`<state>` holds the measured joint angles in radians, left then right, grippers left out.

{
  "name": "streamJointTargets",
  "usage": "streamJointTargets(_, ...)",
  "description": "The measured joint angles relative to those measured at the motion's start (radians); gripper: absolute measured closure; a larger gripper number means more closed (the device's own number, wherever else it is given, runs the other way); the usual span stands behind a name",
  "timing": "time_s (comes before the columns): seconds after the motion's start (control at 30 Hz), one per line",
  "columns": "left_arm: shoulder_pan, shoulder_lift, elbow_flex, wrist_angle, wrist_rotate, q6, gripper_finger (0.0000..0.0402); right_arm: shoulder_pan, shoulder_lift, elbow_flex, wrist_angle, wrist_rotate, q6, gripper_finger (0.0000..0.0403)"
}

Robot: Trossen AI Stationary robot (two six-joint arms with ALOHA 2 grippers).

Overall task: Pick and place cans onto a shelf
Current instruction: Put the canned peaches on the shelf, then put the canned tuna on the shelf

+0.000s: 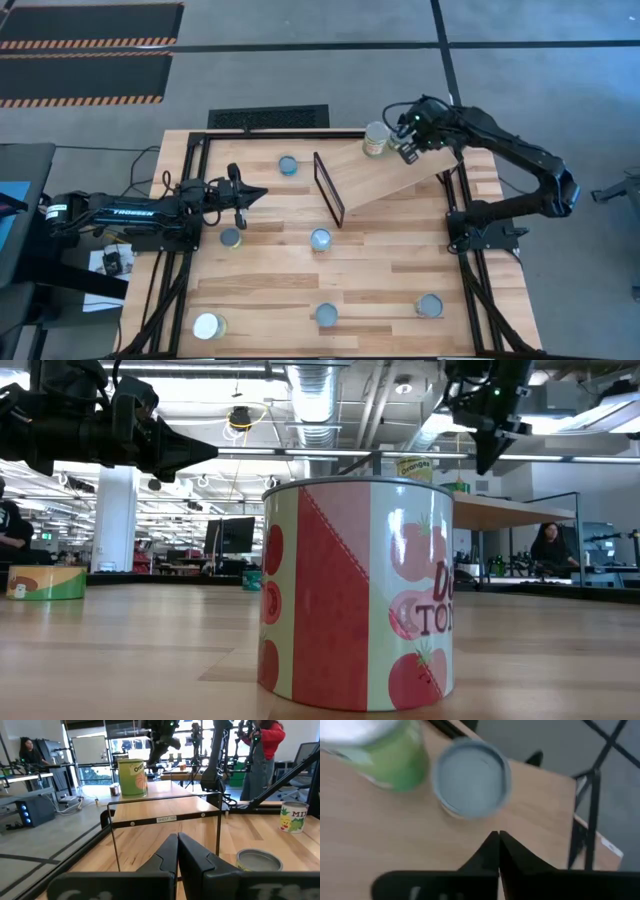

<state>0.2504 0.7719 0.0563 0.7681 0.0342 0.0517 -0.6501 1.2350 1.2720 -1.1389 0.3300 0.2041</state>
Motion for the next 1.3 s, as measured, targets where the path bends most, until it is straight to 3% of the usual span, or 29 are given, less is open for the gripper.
streamJointTargets(0.27, 0.0, 0.0, 0.0, 0.0, 0.005, 0.0, 0.0401, -0.06, 0.056, -0.002, 0.031, -0.036, -0.037, 0.0396)
streamJointTargets(0.83, 0.0, 0.0, 0.0, 0.0, 0.005, 0.005, 0.0401, -0.055, 0.077, -0.002, 0.056, -0.055, -0.066, 0.0393)
streamJointTargets(1.03, 0.0, 0.0, 0.001, -0.035, 0.015, 0.005, 0.0401, 0.052, -0.052, -0.025, 0.053, -0.035, -0.071, 0.0399)
streamJointTargets(1.3, 0.0, 0.0, 0.001, -0.087, 0.034, -0.031, 0.0401, 0.327, -0.377, -0.37, 0.391, -0.044, -0.021, 0.0399)
